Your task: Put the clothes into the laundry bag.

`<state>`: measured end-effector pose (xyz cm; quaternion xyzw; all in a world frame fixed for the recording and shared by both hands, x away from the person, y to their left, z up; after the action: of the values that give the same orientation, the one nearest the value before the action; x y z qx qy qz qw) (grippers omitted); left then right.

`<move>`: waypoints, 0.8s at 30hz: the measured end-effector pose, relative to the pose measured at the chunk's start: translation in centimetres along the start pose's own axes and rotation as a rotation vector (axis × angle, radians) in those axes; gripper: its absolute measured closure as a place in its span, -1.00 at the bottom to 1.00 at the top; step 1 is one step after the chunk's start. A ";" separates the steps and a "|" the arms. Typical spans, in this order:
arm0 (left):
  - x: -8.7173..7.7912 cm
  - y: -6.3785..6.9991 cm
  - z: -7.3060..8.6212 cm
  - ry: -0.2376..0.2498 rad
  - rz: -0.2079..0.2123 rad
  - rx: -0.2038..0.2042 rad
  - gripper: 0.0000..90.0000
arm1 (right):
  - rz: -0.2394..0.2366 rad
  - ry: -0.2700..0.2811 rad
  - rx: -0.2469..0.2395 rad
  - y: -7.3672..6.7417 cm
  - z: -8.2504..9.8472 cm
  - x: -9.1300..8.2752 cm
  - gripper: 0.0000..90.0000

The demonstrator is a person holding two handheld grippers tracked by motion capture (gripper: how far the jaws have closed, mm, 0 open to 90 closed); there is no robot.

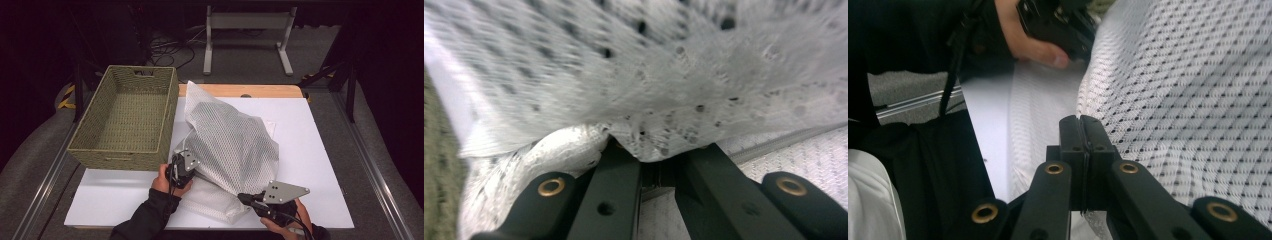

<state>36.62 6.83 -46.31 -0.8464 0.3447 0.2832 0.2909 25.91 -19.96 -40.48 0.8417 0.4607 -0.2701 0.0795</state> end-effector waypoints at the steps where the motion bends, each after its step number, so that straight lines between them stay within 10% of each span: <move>1: -0.2 -0.1 0.0 0.015 0.004 -0.003 0.99 | 0.000 0.000 0.000 0.0 0.0 0.0 0.99; 9: -4.2 -0.9 2.0 0.158 0.121 -0.005 0.90 | 0.040 -0.011 0.024 1.2 0.6 0.1 0.99; 13: -5.9 -0.9 3.1 0.163 0.099 0.001 0.79 | 0.044 -0.004 0.028 1.3 0.5 0.0 0.99; 19: -6.9 -1.4 5.5 0.095 0.039 -0.066 0.22 | 0.033 0.009 0.025 1.2 0.2 -0.2 0.99; 24: -5.5 -1.3 6.3 0.005 0.105 -0.073 -0.08 | 0.019 0.024 0.017 0.9 -0.3 -0.5 0.99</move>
<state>32.51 14.23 -46.42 -0.8379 0.3785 0.3085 0.2438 26.51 -20.74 -40.07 0.8500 0.4511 -0.2631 0.0692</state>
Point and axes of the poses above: each handheld gripper's, and its own axes: x roughly forward along the jaws, z roughly out of its underside, y roughly to its right, the point moved 1 cm from there along x, roughly forward along the jaws, and after that the axes turned 10 degrees about x, right-handed, at the moved point
